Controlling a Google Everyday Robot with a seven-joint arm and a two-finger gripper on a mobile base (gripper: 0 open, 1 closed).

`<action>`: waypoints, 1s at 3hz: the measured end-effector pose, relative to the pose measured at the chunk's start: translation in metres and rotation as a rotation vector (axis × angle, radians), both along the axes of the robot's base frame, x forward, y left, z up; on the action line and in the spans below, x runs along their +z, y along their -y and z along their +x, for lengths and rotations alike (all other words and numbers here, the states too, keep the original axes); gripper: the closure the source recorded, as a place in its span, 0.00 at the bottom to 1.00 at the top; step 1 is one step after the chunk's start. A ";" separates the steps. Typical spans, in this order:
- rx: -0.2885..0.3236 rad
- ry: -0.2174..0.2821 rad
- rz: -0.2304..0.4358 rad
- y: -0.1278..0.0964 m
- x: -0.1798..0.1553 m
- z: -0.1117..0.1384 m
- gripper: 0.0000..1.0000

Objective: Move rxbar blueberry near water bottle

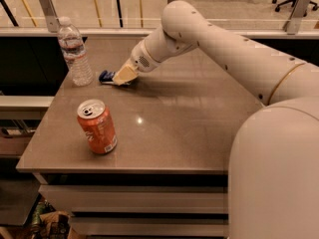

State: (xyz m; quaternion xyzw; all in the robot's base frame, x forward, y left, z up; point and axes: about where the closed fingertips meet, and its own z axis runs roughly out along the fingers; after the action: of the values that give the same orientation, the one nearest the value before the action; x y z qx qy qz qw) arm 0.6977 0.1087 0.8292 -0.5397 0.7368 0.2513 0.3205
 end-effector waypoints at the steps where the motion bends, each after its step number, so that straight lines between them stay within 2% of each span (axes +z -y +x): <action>1: 0.004 -0.003 0.000 -0.002 -0.002 -0.001 0.59; 3: 0.012 -0.009 -0.001 -0.007 -0.006 -0.002 0.12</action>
Offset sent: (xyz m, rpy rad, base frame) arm -0.0006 0.0020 -0.0016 -0.0004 0.0025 0.0032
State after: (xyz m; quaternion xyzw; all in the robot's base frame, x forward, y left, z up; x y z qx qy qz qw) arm 0.6957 0.1158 0.8235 -0.5430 0.7353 0.2551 0.3152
